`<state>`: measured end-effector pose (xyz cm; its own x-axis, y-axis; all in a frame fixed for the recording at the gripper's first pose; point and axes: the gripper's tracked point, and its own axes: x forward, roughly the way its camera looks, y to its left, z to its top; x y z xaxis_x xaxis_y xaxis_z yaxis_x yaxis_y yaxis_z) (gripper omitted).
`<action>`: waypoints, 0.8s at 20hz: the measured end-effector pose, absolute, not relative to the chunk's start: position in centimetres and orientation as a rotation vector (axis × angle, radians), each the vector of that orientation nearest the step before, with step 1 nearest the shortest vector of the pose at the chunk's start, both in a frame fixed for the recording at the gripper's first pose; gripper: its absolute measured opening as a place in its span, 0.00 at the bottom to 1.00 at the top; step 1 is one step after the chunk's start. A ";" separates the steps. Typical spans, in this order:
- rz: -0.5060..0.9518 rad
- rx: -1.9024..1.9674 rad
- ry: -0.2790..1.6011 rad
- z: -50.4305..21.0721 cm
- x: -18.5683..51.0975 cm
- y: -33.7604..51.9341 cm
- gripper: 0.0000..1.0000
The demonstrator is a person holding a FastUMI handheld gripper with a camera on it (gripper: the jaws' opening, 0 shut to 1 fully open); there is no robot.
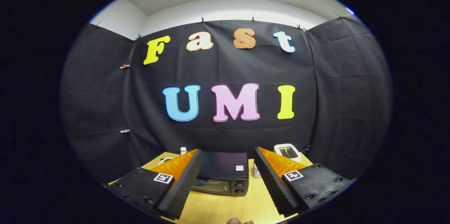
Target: Open the toaster oven, put the food inside, and close the toaster oven door.
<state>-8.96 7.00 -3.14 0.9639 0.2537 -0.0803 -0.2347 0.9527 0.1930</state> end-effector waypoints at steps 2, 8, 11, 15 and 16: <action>0.232 0.186 0.100 -1.8 -8.9 6.5 0.98; 0.218 0.150 0.046 1.1 -9.4 6.0 0.98; 0.214 0.143 0.049 0.7 -9.2 6.0 0.98; 0.201 0.165 0.060 0.6 -9.4 5.6 0.98; 0.198 0.166 0.059 0.6 -9.3 5.5 0.98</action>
